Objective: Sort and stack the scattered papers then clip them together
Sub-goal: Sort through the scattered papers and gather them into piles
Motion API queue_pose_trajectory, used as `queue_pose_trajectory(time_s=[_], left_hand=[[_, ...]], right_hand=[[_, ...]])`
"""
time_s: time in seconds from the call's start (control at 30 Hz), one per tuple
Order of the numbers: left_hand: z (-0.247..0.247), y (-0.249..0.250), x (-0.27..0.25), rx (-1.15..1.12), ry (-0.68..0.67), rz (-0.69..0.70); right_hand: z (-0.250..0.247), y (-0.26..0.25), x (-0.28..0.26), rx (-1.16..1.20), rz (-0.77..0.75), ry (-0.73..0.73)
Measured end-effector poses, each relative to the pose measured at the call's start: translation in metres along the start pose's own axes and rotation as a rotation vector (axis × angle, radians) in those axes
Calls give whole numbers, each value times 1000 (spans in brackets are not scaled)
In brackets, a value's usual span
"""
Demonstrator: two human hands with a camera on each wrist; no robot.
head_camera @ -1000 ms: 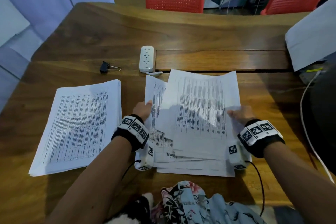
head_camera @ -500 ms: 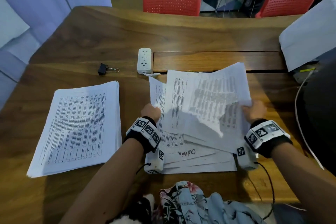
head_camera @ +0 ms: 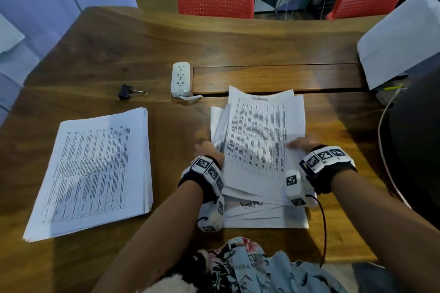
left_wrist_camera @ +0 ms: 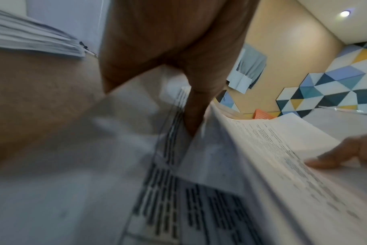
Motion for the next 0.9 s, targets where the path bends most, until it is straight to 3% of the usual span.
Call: queue_pose_trajectory(time_s=[0.1, 0.2, 0.4, 0.53, 0.7, 0.83, 0.9], left_hand=[[-12, -6, 7, -184, -95, 53], [-36, -23, 15, -241, -128, 42], [-81, -27, 30, -129, -168, 67], [-105, 0, 36, -71, -120, 125], [-146, 38, 29, 150, 86, 212], [-156, 68, 14, 213, 129, 318], [-155, 91, 1, 230, 136, 403]], right_hand=[[-15, -10, 4, -20, -58, 141], [-45, -25, -10, -201, -136, 302], [-79, -91, -28, -691, -460, 320], [-56, -151, -59, -939, -782, 267], [-24, -216, -130, -1122, -1155, 278], [10, -232, -174, -1337, -1236, 301], [31, -236, -194, -1330, -1353, 353]])
Point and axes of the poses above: each hand's wrist, its own x-axis towards the middle knuckle, its own z-axis out of the palm, y = z × x, the point moved 10 cm from there along x, towards the middle knuckle, and after that the axes turned 4 degrees about z, right-handed, at the moved point
